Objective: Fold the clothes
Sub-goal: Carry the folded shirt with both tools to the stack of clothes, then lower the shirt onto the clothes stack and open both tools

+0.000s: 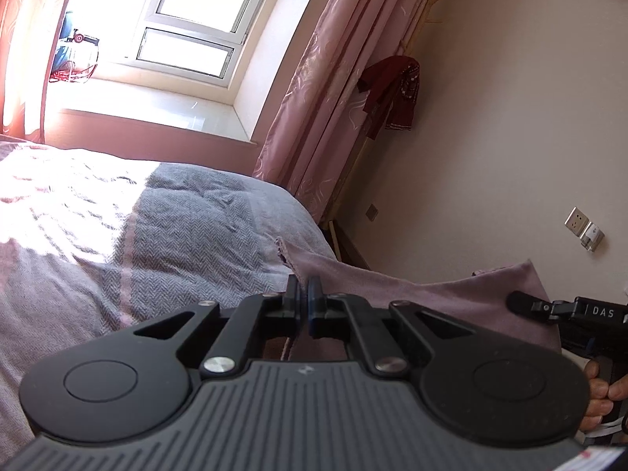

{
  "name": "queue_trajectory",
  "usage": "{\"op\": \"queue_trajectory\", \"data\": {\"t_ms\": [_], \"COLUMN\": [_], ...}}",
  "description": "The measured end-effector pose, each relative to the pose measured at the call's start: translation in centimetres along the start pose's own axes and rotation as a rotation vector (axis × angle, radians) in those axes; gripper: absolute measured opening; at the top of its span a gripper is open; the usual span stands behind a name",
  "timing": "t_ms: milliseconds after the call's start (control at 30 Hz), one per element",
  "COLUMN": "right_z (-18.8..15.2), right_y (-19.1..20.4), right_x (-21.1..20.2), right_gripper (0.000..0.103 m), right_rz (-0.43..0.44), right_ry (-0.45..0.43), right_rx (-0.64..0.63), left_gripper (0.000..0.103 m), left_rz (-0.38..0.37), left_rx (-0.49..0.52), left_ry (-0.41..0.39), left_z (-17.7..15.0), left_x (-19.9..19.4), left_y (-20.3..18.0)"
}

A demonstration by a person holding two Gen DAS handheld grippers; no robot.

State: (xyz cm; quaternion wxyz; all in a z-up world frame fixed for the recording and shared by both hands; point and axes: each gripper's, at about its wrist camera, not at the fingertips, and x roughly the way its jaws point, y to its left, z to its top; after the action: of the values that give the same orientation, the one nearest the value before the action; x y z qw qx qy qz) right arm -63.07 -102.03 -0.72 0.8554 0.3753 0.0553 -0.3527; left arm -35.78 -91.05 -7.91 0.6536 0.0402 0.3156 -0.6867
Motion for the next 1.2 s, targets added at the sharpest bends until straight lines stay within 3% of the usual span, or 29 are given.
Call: {"op": "queue_trajectory", "data": {"t_ms": [133,333,433,467,500,567,600,633,667,700,767,900,1000,1067,1200], "right_z": [0.5,-0.8,-0.4,-0.2,0.0,0.2,0.0,-0.6,-1.1,-1.8,-2.9,-3.8,-3.5,-2.7,-2.3], "right_y": [0.2,-1.5,-0.4,0.2,0.7,2.4,3.4,4.6,5.1,5.6,5.2,1.6,-0.3,-0.9,1.1], "right_x": [2.1,5.3,4.2,3.7,3.0,1.8,1.5,1.5,1.8,2.6,4.4,7.0,5.8,4.4,0.8], "right_gripper": [0.006,0.01,0.042,0.049,0.049,0.048,0.043,0.036,0.02,0.01,0.006,0.004,0.004,0.004,0.005], "right_rz": [-0.038,-0.213,-0.33,-0.393,-0.435,-0.411,-0.386,-0.359,-0.343,-0.326,-0.331,-0.393,-0.373,-0.377,-0.519], "right_ry": [0.019,0.138,0.087,0.058,0.022,-0.034,-0.036,-0.027,-0.017,0.01,0.052,0.112,0.07,0.042,-0.034], "right_rx": [-0.025,-0.05,-0.117,-0.155,-0.193,-0.266,-0.308,-0.365,-0.405,-0.442,-0.46,-0.337,-0.192,-0.114,-0.247], "left_gripper": [0.001,0.002,0.005,0.005,0.005,0.005,0.005,0.005,0.005,0.005,0.005,0.01,0.011,0.011,0.01], "left_rz": [0.021,0.121,0.174,0.184,0.189,0.193,0.169,0.14,0.114,0.087,0.046,0.058,0.142,0.151,0.178], "left_rx": [-0.031,0.021,0.026,0.019,0.013,0.013,0.018,0.031,0.056,0.094,0.173,0.215,0.199,0.16,0.156], "left_ry": [0.005,0.077,0.109,0.109,0.103,0.074,0.054,0.042,0.037,0.041,0.044,0.124,0.165,0.156,0.118], "left_z": [0.1,-1.2,-1.2,-1.1,-0.8,0.0,0.5,0.9,1.2,1.3,1.0,-0.3,-1.8,-2.4,-2.1], "left_x": [1.0,4.0,4.5,4.3,4.0,2.9,2.3,1.8,1.6,1.5,2.2,6.2,8.6,8.4,6.0], "left_y": [0.4,0.5,1.4,1.7,1.9,1.6,1.1,0.3,-0.7,-2.0,-4.6,-6.5,-5.0,-3.7,-2.7]}}
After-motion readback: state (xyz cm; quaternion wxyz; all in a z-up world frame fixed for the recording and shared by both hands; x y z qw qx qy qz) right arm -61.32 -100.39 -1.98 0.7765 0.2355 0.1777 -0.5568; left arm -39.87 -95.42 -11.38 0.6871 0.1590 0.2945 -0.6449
